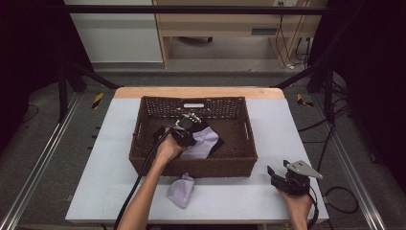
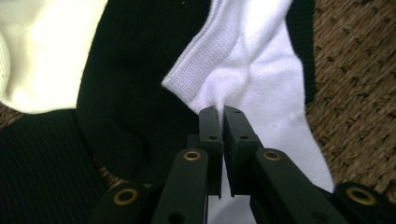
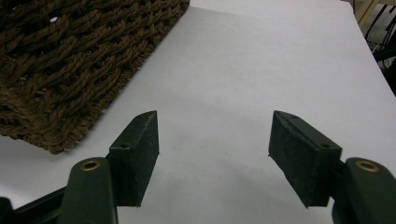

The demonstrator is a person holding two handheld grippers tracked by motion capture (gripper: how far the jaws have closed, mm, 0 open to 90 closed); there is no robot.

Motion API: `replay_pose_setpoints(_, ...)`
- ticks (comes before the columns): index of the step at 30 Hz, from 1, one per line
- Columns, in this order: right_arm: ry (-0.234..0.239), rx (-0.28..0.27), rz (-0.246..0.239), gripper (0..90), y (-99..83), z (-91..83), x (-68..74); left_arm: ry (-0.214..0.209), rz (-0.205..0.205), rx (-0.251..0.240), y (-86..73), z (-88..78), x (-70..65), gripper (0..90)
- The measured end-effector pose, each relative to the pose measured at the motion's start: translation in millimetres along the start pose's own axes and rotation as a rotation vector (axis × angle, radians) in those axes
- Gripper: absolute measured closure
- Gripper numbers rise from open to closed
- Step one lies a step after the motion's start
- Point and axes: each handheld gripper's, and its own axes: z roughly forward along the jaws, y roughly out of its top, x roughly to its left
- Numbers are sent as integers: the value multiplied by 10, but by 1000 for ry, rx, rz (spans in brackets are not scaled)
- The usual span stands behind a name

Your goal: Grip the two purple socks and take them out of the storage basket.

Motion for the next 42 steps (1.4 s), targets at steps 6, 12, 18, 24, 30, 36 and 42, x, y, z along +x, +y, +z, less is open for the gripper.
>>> replay_pose_setpoints(6, -1, -4, -4, 335, -2, -3, -3, -24, 3, -196, -40, -183, 7, 865)
replay_pose_setpoints(12, -1, -3, -1, 335, -2, -4, -1, -15, -47, -374, -117, -343, 55, 869)
replay_pose_setpoints(18, -1, -3, 0, 335, -2, -5, -2, 23, -30, -485, -159, -445, 42, 869)
replay_pose_setpoints(24, -1, -4, 5, 334, -1, -6, -5, 44, -85, -596, -198, -541, 72, 870)
replay_pose_setpoints(30, -5, -2, 4, 334, 0, 1, -11, 62, -113, -703, -217, -670, 81, 871)
replay_pose_setpoints(36, -4, -2, 5, 334, 0, 0, -13, 83, -113, -791, -243, -921, 59, 871)
replay_pose_setpoints(42, -3, -4, 7, 334, 0, -4, -6, 69, -73, -859, -317, -1222, -51, 871)
